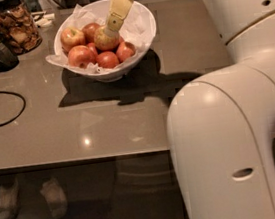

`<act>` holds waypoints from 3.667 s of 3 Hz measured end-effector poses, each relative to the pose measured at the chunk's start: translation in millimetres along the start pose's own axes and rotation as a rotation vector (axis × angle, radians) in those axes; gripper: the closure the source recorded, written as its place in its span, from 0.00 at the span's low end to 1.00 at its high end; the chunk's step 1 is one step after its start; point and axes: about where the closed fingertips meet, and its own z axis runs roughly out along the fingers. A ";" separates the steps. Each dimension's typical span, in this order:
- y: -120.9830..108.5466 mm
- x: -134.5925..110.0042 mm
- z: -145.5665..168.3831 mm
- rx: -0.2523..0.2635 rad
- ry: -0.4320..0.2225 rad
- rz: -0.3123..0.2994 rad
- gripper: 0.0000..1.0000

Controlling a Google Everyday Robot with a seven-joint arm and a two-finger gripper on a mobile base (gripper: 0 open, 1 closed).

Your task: Pick apple from white bowl

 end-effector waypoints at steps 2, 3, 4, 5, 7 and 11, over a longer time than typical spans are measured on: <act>-18.6 2.8 17.9 0.027 0.045 0.020 0.08; -25.4 8.6 23.4 0.037 0.065 0.036 0.06; -30.2 14.5 31.1 0.041 0.092 0.048 0.06; -33.3 20.0 39.7 0.039 0.117 0.060 0.07; -33.8 26.1 56.6 0.020 0.157 0.069 0.11; -30.3 27.5 90.6 -0.029 0.208 0.069 0.12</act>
Offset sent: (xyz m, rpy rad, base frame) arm 0.0258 -0.0192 -0.0105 -0.1279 0.0693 -0.0387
